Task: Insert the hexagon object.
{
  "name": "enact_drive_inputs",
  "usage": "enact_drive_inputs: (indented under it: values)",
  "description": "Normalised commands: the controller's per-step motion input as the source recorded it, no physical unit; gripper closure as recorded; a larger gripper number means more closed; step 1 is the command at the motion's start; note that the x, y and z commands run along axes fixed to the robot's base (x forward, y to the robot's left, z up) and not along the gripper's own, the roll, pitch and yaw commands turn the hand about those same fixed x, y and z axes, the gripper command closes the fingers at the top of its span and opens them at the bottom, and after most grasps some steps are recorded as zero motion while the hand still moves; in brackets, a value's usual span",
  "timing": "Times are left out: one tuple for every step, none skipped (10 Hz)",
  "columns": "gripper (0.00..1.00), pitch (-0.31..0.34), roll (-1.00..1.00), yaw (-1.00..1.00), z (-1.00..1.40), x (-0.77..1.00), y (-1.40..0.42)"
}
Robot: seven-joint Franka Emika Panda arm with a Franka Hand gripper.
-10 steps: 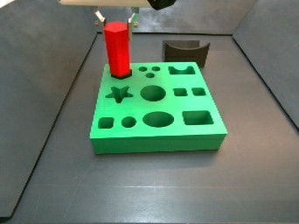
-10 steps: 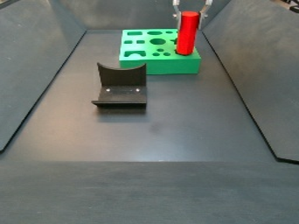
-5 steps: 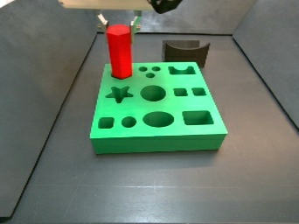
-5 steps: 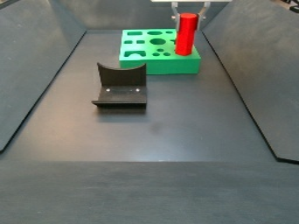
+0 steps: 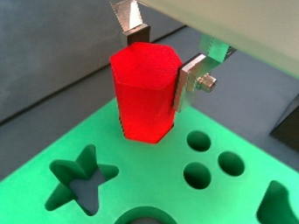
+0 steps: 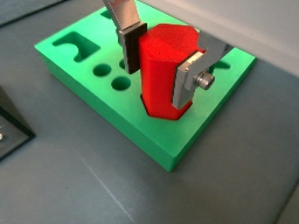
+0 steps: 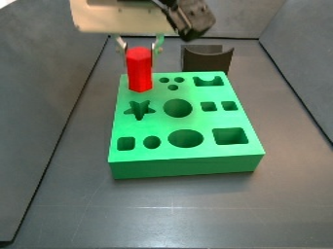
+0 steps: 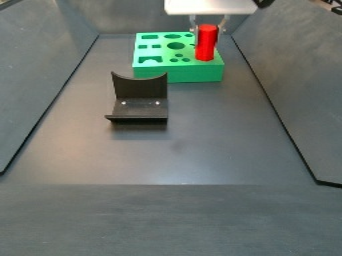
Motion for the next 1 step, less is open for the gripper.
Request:
enact_drive_inputs:
  values:
    - [1.0,-0.077,0.15,0.08,-0.18,0.0,-0.22]
